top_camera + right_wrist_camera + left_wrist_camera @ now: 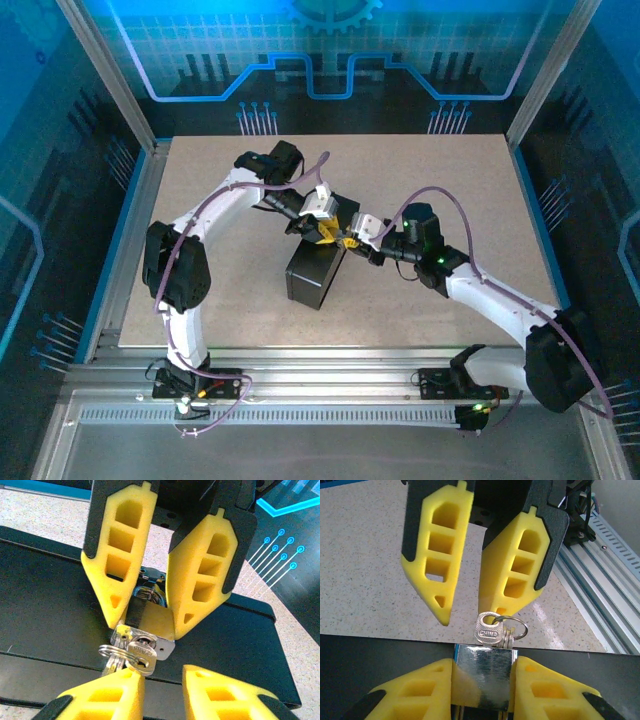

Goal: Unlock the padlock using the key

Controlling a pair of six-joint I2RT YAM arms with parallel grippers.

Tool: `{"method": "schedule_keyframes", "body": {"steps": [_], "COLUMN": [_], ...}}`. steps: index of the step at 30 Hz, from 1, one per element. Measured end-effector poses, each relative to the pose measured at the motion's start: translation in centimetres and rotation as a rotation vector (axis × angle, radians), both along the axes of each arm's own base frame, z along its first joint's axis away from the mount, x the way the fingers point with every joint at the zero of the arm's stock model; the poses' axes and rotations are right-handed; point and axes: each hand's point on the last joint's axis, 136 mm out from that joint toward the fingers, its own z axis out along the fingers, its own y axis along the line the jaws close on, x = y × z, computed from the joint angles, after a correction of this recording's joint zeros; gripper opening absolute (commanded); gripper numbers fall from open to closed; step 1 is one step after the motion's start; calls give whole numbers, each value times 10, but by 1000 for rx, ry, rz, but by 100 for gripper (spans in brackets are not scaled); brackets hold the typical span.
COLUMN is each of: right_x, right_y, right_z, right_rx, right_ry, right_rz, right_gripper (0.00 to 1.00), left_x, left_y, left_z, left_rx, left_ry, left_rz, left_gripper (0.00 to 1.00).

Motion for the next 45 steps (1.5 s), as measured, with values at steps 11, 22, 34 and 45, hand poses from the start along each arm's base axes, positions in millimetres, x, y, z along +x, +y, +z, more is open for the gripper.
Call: {"method": "schedule_keyframes", "body": {"steps": [11,22,34,45], "right_x": [-7,-4,13,21], "right_y": [9,18,27,32], "right_z": [0,5,-2,3], "right_rx": [2,81,474,684], "right_ry": [16,328,1215,1611], "right_rz": [29,-15,-216,-360], "right_gripper": [5,0,1,14], "left_x": [0,4,23,31], "left_y": [0,6,14,18], "left_z": [0,0,-5,-4], "left_rx": [-1,-10,14,15], "left_ry": [1,10,-55,-86], "left_rz": [0,23,66,82], "left_gripper": [6,5,4,4]}}
